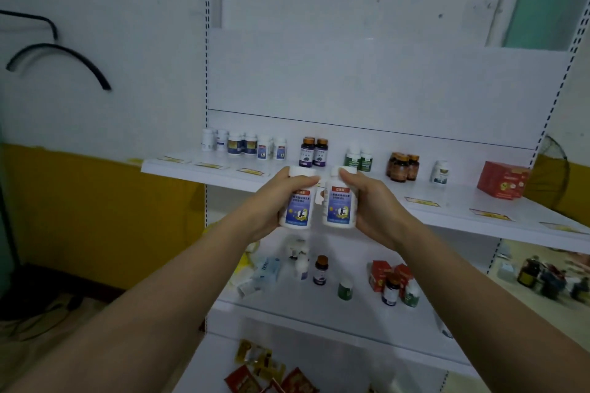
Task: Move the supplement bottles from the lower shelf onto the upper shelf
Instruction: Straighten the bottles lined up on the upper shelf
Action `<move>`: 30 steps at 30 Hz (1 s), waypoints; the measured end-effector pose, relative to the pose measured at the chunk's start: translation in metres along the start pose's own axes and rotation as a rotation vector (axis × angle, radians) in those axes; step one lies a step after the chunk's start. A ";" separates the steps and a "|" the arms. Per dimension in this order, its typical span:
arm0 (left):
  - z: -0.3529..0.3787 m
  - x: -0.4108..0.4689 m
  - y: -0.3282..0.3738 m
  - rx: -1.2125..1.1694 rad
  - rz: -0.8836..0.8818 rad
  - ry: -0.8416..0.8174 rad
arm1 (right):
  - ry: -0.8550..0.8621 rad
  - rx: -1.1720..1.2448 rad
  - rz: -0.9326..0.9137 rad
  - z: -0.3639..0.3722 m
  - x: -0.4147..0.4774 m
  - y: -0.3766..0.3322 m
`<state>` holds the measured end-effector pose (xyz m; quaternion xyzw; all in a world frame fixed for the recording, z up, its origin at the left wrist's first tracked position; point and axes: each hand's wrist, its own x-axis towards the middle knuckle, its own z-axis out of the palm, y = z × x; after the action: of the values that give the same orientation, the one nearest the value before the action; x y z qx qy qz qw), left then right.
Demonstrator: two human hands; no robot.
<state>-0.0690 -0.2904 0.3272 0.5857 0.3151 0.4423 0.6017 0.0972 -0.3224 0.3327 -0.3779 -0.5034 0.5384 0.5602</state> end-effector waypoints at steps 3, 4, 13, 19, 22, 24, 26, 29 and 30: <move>-0.024 0.001 0.008 0.002 0.034 0.011 | -0.048 0.000 -0.002 0.023 0.017 0.001; -0.033 0.002 0.011 0.004 0.048 0.013 | -0.065 -0.002 -0.002 0.030 0.022 0.002; -0.097 0.044 0.020 -0.035 0.069 -0.020 | -0.115 -0.071 0.001 0.068 0.092 0.019; -0.136 0.109 0.017 -0.076 0.082 -0.024 | -0.100 -0.082 -0.020 0.067 0.179 0.026; -0.152 0.153 0.019 -0.063 0.062 0.019 | -0.084 -0.088 -0.041 0.056 0.229 0.029; -0.161 0.186 0.023 -0.028 0.042 0.036 | -0.070 -0.095 -0.043 0.046 0.263 0.028; -0.169 0.219 0.027 -0.002 0.045 0.057 | -0.074 -0.127 -0.034 0.039 0.295 0.025; -0.188 0.265 0.023 0.084 0.027 0.088 | -0.074 -0.197 -0.024 0.035 0.339 0.025; -0.196 0.278 0.020 0.135 0.012 0.092 | -0.060 -0.216 -0.020 0.033 0.352 0.030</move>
<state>-0.1341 0.0418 0.3624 0.6059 0.3678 0.4500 0.5432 0.0276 0.0242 0.3655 -0.4149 -0.5789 0.4863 0.5062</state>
